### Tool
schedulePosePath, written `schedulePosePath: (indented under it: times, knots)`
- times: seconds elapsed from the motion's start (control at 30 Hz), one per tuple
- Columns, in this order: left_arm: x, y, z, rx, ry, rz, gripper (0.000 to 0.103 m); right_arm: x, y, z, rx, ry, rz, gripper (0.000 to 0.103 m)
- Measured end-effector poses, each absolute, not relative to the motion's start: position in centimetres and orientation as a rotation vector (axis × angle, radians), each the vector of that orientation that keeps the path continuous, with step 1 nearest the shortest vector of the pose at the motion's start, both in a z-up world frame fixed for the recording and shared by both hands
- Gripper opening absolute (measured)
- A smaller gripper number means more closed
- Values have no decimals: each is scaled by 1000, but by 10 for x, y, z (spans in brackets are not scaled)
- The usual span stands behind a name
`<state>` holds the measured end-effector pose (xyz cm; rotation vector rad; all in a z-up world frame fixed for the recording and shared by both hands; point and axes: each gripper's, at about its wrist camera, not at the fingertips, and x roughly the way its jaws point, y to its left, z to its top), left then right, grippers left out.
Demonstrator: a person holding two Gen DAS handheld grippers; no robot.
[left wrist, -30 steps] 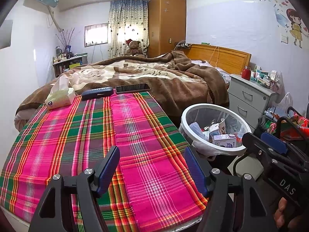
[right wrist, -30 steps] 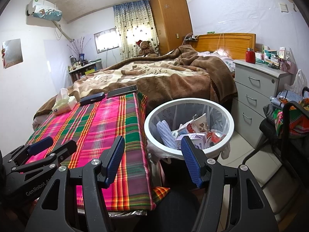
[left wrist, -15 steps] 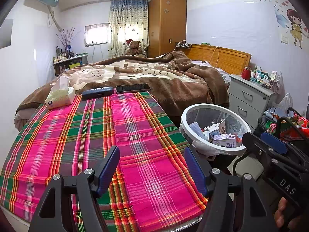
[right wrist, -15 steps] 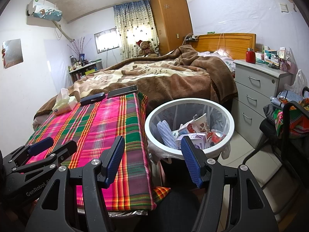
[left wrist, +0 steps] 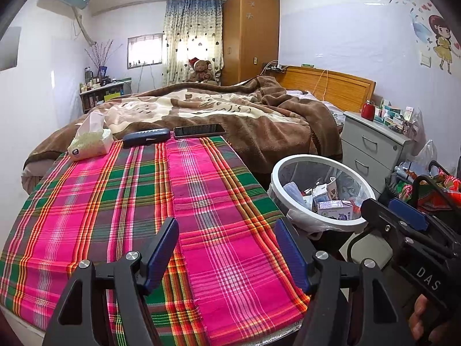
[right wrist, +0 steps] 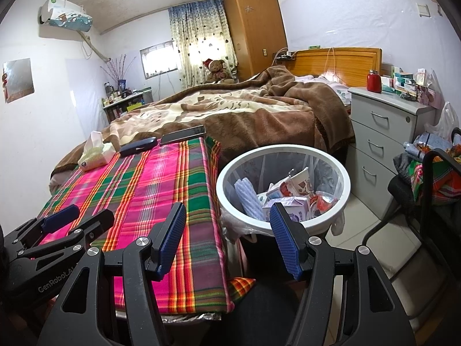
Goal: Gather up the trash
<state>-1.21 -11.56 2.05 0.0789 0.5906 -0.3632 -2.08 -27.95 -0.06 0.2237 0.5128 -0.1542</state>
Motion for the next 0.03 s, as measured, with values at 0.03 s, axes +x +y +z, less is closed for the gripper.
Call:
schedulePosePath:
  times: [0.03]
  knots:
    - [-12, -115, 20, 78, 591, -359, 69, -21, -279, -1, 222, 513, -155, 62]
